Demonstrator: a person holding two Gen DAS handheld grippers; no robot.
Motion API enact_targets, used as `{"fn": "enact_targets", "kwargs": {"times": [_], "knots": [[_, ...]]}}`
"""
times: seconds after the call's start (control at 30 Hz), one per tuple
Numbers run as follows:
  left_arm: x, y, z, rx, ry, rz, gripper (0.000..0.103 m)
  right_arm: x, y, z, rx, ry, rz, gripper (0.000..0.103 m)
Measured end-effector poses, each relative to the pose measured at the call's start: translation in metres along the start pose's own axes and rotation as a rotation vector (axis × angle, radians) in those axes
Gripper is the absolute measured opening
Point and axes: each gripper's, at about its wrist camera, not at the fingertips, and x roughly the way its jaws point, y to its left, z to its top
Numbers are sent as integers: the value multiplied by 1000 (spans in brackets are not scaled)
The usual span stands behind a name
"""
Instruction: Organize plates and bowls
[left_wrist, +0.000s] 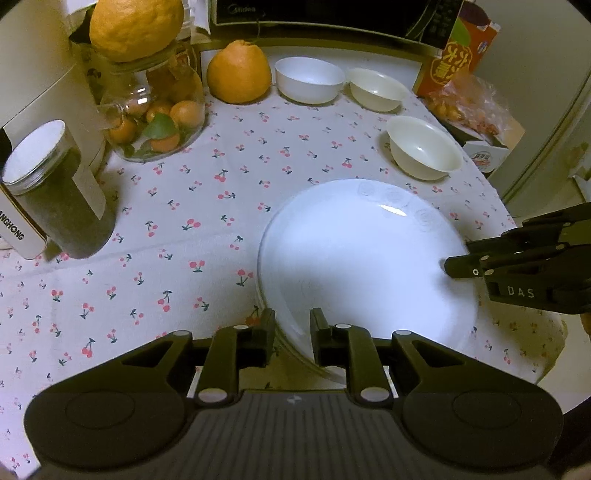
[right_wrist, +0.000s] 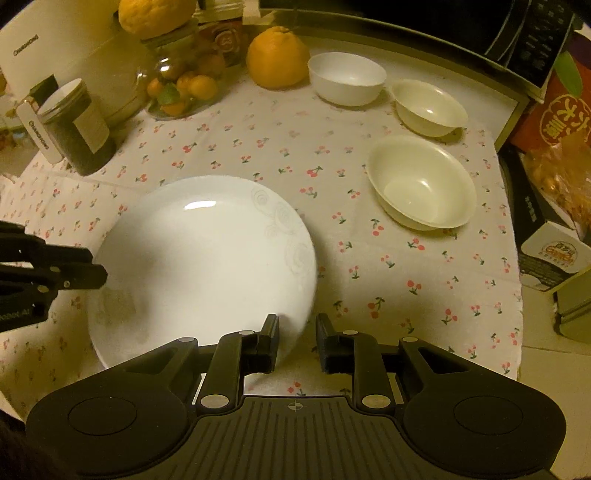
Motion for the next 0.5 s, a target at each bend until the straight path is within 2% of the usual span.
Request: {"fn": "enact_targets", "kwargs": {"times": [0.17,0.27,0.4,0.43,0.5], "knots": [[2,4,-1,-9,15,-4,20,2,4,0,-20,10,-7,23],[1,4,-1,-10,8,-2,24,3,4,1,-18,15,-13,25],[0,4,0,-16,2,-7,34,3,-1,2,12,24,-6,40],[0,4,1,-18,1,-5,39,3,-2,2,21,25,-3,45],[1,4,1,-22,-2,-6,47,1,-4,3,35,19,7,50]]}}
